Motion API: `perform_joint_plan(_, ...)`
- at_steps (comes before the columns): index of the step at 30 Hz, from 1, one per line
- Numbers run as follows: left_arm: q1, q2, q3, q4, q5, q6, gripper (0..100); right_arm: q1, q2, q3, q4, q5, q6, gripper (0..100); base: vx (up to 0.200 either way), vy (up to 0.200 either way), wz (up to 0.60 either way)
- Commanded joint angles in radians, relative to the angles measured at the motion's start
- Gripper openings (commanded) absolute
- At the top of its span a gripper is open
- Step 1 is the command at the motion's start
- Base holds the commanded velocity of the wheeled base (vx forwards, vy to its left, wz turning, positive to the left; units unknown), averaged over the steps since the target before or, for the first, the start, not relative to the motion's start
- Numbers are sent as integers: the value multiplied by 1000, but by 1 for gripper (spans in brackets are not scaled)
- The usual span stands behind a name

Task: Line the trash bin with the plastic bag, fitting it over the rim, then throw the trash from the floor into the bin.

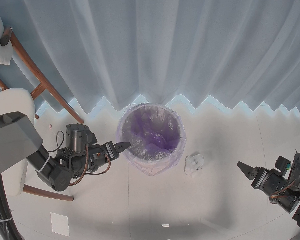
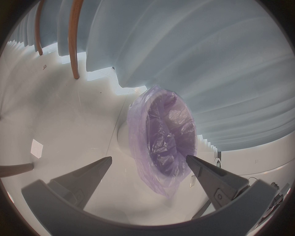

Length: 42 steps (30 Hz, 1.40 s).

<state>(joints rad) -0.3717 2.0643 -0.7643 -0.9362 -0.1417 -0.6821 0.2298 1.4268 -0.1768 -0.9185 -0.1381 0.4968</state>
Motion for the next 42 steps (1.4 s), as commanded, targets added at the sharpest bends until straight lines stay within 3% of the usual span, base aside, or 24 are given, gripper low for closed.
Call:
perform_joint_plan(1,0,80,-36,-23,1,0,100,0,0,0,0,0,0,100,0,0,0)
perform_joint_plan(7,5,106,-67,-27,1,0,100,0,1,0,1,-2,0,100,0,0,0)
perform_joint_plan(8,2,105,-67,-29,1,0,0,-1,1,0,1,-2,0,100,0,0,0)
perform_joint_plan(34,28,160,-23,-33,16,7,0,-1,1,19,0,-2,0,100,0,0,0)
perform_joint_plan(42,42,306,-44,-181,16,7,0,-3,-2,22,-2,-3,0,100,0,0,0)
